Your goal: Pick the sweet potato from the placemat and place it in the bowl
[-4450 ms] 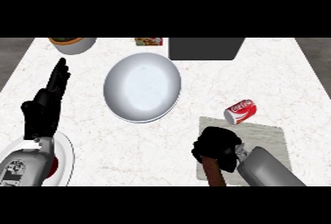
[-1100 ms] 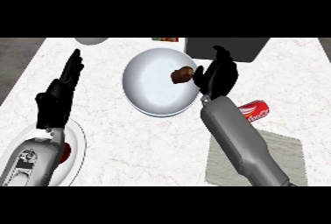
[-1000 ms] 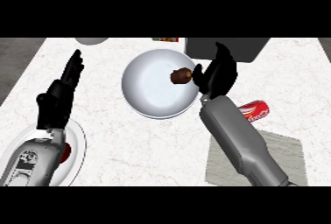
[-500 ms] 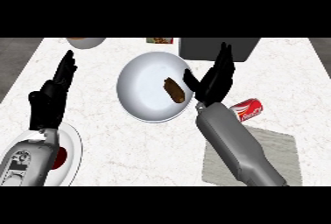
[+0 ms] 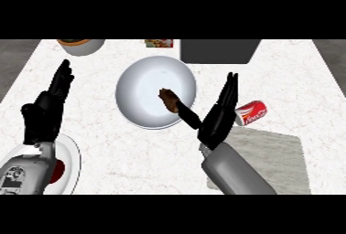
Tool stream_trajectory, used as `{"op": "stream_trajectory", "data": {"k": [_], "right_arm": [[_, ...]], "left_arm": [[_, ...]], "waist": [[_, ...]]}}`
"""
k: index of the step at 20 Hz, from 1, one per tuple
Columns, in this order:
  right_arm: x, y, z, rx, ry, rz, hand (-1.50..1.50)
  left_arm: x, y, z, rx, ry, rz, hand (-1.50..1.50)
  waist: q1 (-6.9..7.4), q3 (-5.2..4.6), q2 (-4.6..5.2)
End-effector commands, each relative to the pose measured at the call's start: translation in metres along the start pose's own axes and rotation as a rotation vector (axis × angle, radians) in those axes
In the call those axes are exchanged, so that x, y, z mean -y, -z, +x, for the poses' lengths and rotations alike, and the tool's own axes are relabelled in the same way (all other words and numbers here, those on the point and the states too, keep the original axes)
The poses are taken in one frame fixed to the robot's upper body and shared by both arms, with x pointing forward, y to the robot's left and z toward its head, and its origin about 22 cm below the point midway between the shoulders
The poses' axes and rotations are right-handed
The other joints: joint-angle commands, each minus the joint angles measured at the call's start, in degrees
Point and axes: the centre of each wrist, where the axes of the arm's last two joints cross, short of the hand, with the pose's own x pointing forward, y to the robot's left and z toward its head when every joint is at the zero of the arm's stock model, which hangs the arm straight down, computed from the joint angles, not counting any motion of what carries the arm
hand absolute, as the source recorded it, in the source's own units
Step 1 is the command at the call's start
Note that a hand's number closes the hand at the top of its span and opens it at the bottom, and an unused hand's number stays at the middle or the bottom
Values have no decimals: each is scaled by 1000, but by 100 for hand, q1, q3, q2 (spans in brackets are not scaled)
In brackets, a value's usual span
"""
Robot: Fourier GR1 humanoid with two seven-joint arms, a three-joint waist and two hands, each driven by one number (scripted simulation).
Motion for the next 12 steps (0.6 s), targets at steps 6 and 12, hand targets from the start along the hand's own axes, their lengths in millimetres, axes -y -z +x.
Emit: {"op": "stream_trajectory", "data": {"k": [6, 12], "right_arm": [[51, -84, -6, -63, 147, 85, -150], [75, -108, -1, -42, 169, 82, -150]], "left_arm": [[-2, -8, -5, -13, -13, 9, 0], [0, 7, 1, -9, -1, 37, 0]], "waist": [[-79, -2, 4], [-152, 0, 29]]}}
